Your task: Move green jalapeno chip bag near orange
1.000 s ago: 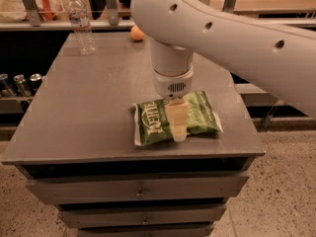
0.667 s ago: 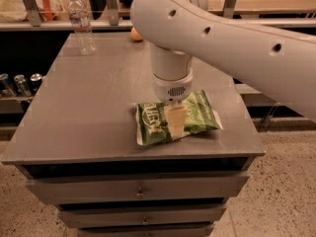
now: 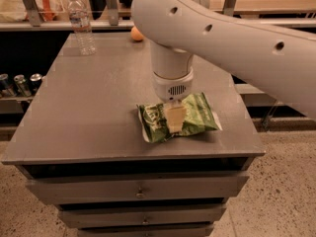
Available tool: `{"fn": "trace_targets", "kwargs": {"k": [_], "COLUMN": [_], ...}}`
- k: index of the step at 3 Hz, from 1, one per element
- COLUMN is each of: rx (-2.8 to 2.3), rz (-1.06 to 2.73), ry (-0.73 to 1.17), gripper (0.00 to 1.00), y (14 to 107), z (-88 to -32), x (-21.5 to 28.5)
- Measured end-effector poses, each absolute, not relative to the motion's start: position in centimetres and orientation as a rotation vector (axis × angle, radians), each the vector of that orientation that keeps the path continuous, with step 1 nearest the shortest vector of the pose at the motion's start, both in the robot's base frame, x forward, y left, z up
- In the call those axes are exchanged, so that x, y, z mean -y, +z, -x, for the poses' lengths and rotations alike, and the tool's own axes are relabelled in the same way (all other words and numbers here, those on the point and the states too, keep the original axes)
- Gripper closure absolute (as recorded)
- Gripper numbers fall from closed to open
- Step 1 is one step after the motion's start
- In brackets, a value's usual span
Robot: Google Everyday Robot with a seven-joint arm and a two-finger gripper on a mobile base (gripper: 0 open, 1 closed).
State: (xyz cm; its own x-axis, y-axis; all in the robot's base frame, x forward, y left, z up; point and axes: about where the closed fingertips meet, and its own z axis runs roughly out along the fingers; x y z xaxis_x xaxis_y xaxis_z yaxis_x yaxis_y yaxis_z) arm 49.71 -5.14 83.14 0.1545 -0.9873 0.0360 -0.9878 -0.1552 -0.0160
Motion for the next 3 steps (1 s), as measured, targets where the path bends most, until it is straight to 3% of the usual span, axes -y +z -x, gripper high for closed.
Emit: {"fn": "trace_targets", "kwargs": {"k": [1,3], "rx": [2.035,2.316], "rz": [-2.378,-2.445], "ry": [0.059,0.193], "gripper": [1.0,1.0], "y": [83.3,94.2], "z": [-49.7,-51.7], "x": [5.1,7.6]}}
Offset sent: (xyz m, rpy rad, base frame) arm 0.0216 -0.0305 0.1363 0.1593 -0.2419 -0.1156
